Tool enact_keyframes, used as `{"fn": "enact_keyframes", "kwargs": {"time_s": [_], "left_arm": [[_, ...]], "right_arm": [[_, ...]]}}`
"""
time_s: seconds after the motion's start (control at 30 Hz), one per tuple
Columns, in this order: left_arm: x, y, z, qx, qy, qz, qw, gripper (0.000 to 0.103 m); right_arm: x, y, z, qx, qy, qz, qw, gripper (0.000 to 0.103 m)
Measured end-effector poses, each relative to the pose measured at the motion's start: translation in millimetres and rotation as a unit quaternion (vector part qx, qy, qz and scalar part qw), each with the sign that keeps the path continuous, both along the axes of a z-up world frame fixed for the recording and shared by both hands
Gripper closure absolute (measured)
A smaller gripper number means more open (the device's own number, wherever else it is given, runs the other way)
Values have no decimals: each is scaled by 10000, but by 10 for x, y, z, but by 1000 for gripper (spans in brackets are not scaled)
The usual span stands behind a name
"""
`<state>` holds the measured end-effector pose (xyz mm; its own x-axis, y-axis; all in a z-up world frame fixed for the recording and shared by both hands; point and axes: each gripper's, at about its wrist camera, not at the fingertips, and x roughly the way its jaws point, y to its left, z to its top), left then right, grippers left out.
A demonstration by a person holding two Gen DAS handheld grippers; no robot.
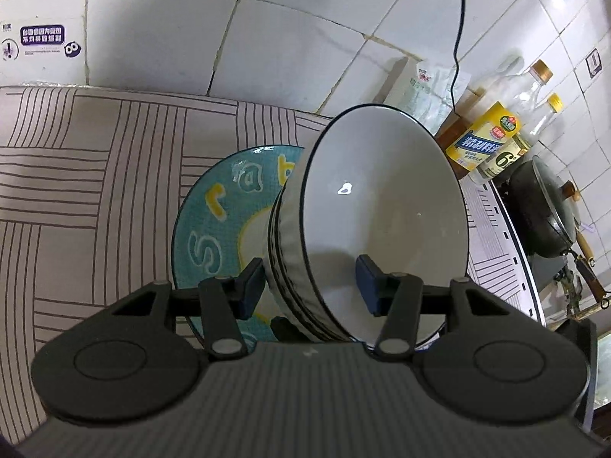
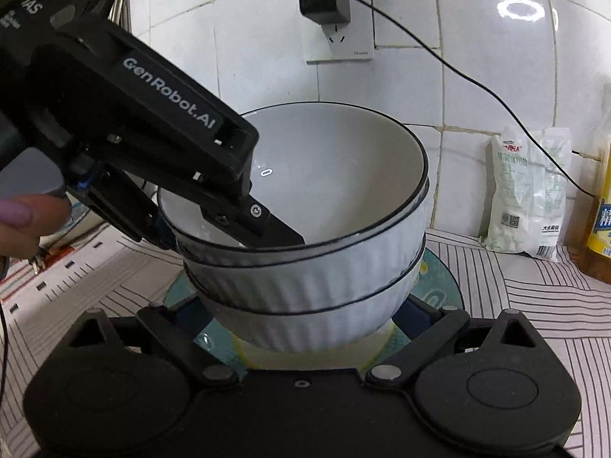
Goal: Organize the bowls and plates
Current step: 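Lower the bowl stack onto the egg-print plate and open both grippers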
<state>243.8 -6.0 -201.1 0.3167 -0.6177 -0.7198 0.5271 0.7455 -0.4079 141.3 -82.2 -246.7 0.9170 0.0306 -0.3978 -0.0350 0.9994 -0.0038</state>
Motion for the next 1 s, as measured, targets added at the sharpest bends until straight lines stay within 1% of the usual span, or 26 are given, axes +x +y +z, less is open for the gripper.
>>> {"fn": "enact_keyframes", "kwargs": {"time_s": [0.13, 0.23, 0.33, 0.4, 0.47, 0.5, 0.6, 0.73, 0.8, 0.9, 1.0], "left_arm": [[4, 2, -19, 93, 7, 36, 10000, 52], [34, 5, -43, 69, 132, 164, 9998, 52], [35, -24, -39, 161, 88, 166, 9997, 52], [31, -30, -56, 252, 38, 139, 9996, 51], [37, -13, -60, 201, 108, 130, 9997, 52], [34, -11, -54, 220, 84, 84, 9997, 51], [39, 0, -44, 218, 91, 32, 9997, 51], [38, -3, -29, 222, 73, 5, 9997, 51], [20, -13, -27, 226, 32, 37, 9997, 50], [-30, -23, -19, 255, -68, 88, 9996, 50], [-50, -26, 3, 286, -63, 165, 9994, 50]], "right_arm": [[20, 23, -18, 31, 63, 19, 10000, 3], [53, 50, -54, -14, 100, 26, 9999, 3], [118, 30, -53, -72, 142, 27, 9999, 3], [132, 14, -59, 74, 183, 11, 9998, 3], [160, 13, -84, 170, 255, 6, 9995, 3], [141, 29, -90, 81, 238, 29, 9997, 3], [139, 20, -97, 128, 231, 26, 9996, 3], [149, 54, -113, -12, 265, -48, 9996, 4], [191, 66, -135, -76, 433, 71, 9990, 3], [237, 78, -115, -1, 512, -40, 9987, 2], [253, 89, -107, -2, 546, -103, 9985, 2]]}}
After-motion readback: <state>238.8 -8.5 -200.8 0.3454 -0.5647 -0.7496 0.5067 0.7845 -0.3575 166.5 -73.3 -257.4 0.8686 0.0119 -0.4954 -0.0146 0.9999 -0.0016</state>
